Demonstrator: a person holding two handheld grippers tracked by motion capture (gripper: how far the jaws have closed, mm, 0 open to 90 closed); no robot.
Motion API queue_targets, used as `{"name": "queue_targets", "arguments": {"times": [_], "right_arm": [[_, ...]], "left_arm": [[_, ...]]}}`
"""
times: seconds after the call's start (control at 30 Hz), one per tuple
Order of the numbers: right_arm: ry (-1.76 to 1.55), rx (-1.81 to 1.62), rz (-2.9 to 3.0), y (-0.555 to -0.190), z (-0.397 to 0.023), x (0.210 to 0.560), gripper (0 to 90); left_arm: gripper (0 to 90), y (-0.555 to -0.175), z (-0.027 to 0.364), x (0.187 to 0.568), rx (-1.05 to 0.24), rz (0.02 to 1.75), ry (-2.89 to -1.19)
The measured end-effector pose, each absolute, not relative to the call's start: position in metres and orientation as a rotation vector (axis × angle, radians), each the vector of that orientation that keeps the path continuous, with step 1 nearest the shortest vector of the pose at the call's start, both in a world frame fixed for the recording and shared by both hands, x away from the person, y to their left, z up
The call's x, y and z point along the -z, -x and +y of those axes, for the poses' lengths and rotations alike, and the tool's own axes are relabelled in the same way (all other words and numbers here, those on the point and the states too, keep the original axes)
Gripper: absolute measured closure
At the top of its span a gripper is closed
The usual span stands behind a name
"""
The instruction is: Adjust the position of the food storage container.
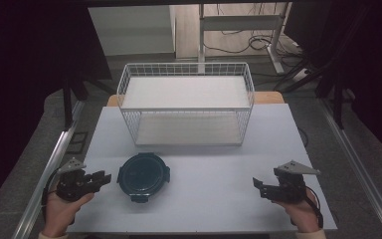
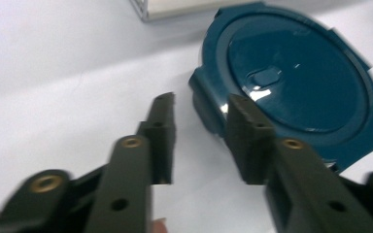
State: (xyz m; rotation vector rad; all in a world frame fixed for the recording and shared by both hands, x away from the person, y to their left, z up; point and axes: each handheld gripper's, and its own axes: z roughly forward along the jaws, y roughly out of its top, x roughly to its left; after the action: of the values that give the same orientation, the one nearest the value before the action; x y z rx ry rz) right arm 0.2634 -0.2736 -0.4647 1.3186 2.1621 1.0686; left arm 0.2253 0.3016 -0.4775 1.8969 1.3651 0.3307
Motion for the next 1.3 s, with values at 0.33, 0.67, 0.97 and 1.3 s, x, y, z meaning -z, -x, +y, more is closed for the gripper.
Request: {"name": "queue_targets", "arguments": {"times": [0.33, 0.67, 0.97, 1.3], "right_arm": [[-1.327, -1.043, 2.148, -0.263, -0.274, 0.464, 15.8], [-1.340, -1.027, 2.141, -0.264, -0.275, 0.466, 15.7], [-1.349, -1.013, 2.131, -0.265, -0.276, 0.468, 15.7], [-1.351, -1.006, 2.137, -0.265, -0.275, 0.470, 15.7]], "left_arm": [[90.0, -0.231, 0.305, 0.492, -0.287, 1.399, -1.943], [90.0, -0.239, 0.301, 0.508, -0.230, 1.432, -1.953], [90.0, -0.243, 0.287, 0.513, -0.194, 1.397, -1.966], [90.0, -0.243, 0.283, 0.515, -0.189, 1.391, -1.992]]}}
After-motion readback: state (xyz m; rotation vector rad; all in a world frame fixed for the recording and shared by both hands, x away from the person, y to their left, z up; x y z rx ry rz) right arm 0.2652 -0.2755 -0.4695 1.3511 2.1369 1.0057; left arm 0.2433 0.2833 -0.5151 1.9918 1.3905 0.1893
